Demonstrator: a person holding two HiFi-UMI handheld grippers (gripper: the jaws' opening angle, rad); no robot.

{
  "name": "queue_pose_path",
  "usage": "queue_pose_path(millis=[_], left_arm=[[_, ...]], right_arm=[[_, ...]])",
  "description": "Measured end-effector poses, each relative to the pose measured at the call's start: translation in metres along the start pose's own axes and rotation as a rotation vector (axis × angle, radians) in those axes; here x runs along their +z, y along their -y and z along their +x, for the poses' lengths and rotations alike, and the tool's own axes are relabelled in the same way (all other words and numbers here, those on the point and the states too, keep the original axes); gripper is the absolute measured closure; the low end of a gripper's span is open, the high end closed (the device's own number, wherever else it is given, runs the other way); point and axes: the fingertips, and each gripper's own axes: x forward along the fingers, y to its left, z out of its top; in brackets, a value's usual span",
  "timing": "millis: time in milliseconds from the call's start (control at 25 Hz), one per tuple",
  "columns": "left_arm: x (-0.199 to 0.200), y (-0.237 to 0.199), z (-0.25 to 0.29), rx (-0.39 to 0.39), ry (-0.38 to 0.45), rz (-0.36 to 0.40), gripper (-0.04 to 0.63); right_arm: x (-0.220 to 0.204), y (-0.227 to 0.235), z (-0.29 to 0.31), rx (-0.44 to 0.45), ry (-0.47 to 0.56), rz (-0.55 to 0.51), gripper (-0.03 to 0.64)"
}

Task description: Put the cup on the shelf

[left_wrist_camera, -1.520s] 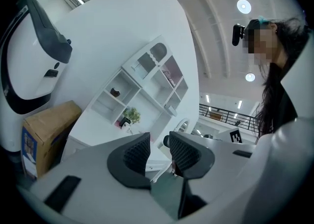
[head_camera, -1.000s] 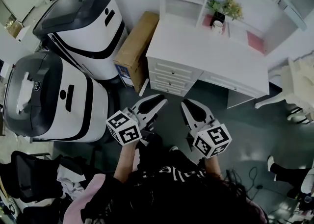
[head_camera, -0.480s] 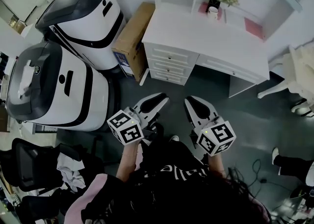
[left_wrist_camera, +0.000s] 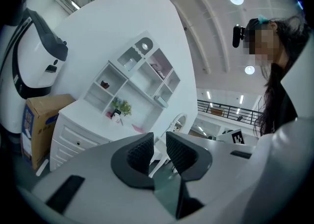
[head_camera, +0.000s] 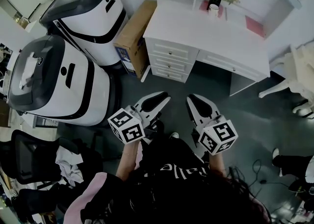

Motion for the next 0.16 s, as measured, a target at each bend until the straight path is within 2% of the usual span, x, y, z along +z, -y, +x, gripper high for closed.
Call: queue_pose_path(millis=[160], left_arm=[[-0.0059,0.0063,-0.0001,-0.004,-0.004,0.016,0.506]], right_arm=[[-0.0007,0.0016,-0.0082,-0.003,0.004,-0.010,0.552]])
